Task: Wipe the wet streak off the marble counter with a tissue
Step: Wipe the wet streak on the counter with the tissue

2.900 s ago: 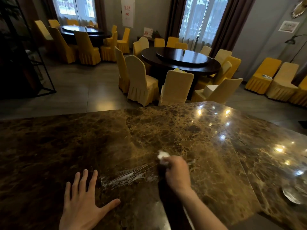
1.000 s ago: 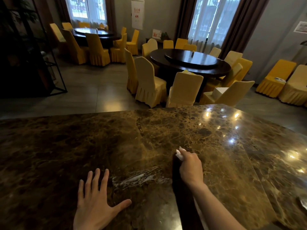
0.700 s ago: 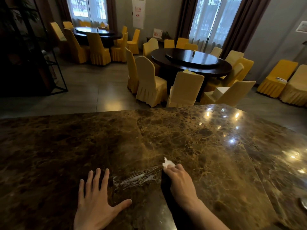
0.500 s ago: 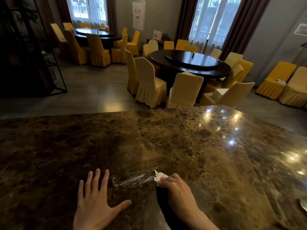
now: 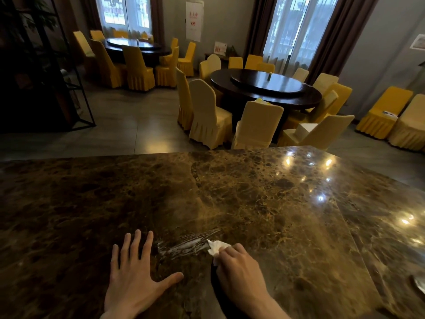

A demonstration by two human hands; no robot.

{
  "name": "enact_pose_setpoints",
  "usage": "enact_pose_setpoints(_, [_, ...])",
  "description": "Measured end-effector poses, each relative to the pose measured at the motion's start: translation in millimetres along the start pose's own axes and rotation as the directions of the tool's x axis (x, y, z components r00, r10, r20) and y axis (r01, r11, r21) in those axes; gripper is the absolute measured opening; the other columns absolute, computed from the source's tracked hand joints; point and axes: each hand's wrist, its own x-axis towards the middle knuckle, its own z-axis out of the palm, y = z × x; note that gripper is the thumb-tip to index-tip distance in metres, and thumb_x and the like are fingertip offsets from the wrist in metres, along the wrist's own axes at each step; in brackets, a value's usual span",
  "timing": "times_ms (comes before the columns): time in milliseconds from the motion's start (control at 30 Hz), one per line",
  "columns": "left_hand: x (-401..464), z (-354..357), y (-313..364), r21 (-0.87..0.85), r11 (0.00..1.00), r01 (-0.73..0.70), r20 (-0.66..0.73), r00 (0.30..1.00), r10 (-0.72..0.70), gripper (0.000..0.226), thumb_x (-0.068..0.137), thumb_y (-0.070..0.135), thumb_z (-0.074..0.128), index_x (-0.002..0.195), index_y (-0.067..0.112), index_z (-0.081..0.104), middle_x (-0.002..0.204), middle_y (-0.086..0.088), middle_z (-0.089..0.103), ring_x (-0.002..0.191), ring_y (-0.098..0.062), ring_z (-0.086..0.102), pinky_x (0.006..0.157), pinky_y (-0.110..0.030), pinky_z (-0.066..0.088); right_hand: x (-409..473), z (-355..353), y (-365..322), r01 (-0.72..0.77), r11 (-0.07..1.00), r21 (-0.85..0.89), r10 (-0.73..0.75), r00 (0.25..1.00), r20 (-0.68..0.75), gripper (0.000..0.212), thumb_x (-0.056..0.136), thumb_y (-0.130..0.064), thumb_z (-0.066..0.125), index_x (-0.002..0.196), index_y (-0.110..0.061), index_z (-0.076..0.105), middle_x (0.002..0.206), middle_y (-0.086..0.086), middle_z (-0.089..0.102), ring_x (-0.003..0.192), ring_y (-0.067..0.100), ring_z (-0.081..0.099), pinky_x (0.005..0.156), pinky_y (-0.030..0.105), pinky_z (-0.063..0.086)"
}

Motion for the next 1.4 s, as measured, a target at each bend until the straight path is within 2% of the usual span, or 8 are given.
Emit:
enact_pose_setpoints(233, [-1, 4, -2, 0.001, 1.000, -0.002, -0.033, 0.999, 0.002, 0.147, 0.047, 0.118, 0.008, 0.163, 0.031, -0.019, 0.174, 0.000, -0.023, 0.157, -0.024, -0.029, 0.130, -0.053, -0.016, 23, -19, 43, -0.427, 0.903, -0.045, 0.415, 0.896, -0.157, 0.011, 0.095, -0.021, 0.063, 0.091, -0.013, 0.068, 0.090, 0.006, 0.069, 0.091, 0.028, 0.062, 0.070, 0.040, 0.048])
enact_pose_setpoints(333, [-1, 5, -2, 0.003, 1.000, -0.004, -0.051, 0.999, 0.004, 0.149, 0.048, 0.117, 0.007, 0.165, 0.027, -0.014, 0.174, -0.002, -0.020, 0.158, -0.024, -0.027, 0.130, -0.053, -0.014, 24, -7, 25, -0.367, 0.930, 0.020, 0.367, 0.922, -0.128, 0.015, 0.087, -0.004, 0.063, 0.093, -0.015, 0.072, 0.093, 0.002, 0.071, 0.092, 0.025, 0.063, 0.072, 0.036, 0.049])
enact_pose_setpoints(500, [-1, 7, -4, 0.009, 1.000, -0.014, -0.061, 0.998, 0.014, 0.149, 0.051, 0.117, 0.007, 0.165, 0.023, -0.013, 0.175, -0.002, -0.019, 0.158, -0.024, -0.027, 0.131, -0.054, -0.013, -6, 10, -1, 0.012, 0.996, 0.083, -0.012, 1.000, -0.004, 0.023, 0.080, -0.012, 0.073, 0.097, -0.027, 0.072, 0.105, -0.012, 0.068, 0.102, 0.010, 0.059, 0.073, 0.024, 0.050])
enact_pose_setpoints(600, [-1, 8, -3, 0.022, 1.000, -0.009, -0.059, 0.998, 0.010, 0.149, 0.051, 0.117, 0.006, 0.165, 0.023, -0.014, 0.174, -0.003, -0.021, 0.158, -0.024, -0.028, 0.131, -0.054, -0.013, -12, -3, 27, -0.158, 0.986, 0.055, 0.163, 0.983, -0.088, 0.020, 0.077, -0.008, 0.077, 0.090, -0.023, 0.075, 0.100, -0.008, 0.072, 0.097, 0.016, 0.065, 0.073, 0.029, 0.053])
enact_pose_setpoints(733, [-3, 6, -3, 0.025, 1.000, -0.010, -0.031, 0.999, 0.011, 0.150, 0.049, 0.117, 0.006, 0.164, 0.023, -0.017, 0.173, -0.003, -0.023, 0.157, -0.024, -0.031, 0.130, -0.054, -0.015, 1, -16, 50, -0.484, 0.872, 0.077, 0.489, 0.853, -0.183, 0.018, 0.078, 0.004, 0.067, 0.080, -0.010, 0.077, 0.087, 0.006, 0.071, 0.086, 0.033, 0.066, 0.066, 0.038, 0.051])
enact_pose_setpoints(1000, [-3, -2, -8, -0.003, 1.000, -0.027, 0.002, 1.000, 0.027, 0.156, 0.044, 0.118, 0.008, 0.160, 0.018, -0.025, 0.172, -0.004, -0.027, 0.156, -0.022, -0.030, 0.131, -0.051, -0.014, -7, 6, 1, -0.019, 0.987, 0.158, 0.022, 1.000, -0.020, 0.010, 0.081, -0.013, 0.070, 0.082, -0.024, 0.072, 0.097, -0.011, 0.070, 0.095, 0.014, 0.063, 0.073, 0.032, 0.054])
enact_pose_setpoints(1200, [-10, -8, -39, 0.032, 0.998, 0.059, -0.010, 0.998, -0.058, 0.154, 0.045, 0.118, 0.009, 0.159, 0.021, -0.026, 0.171, -0.003, -0.027, 0.156, -0.022, -0.031, 0.131, -0.051, -0.015, 16, -25, 79, -0.450, 0.887, 0.103, 0.461, 0.874, -0.152, 0.024, 0.084, -0.001, 0.067, 0.092, -0.018, 0.082, 0.098, 0.001, 0.074, 0.095, 0.027, 0.067, 0.075, 0.037, 0.053])
enact_pose_setpoints(1400, [-11, -6, -39, 0.030, 0.997, 0.077, -0.018, 0.997, -0.077, 0.152, 0.046, 0.118, 0.005, 0.159, 0.021, -0.025, 0.171, -0.001, -0.028, 0.156, -0.022, -0.032, 0.131, -0.051, -0.014, 26, 4, 36, -0.273, 0.950, 0.149, 0.297, 0.938, -0.179, 0.032, 0.086, 0.002, 0.064, 0.107, -0.017, 0.078, 0.116, -0.004, 0.071, 0.111, 0.019, 0.062, 0.092, 0.035, 0.052])
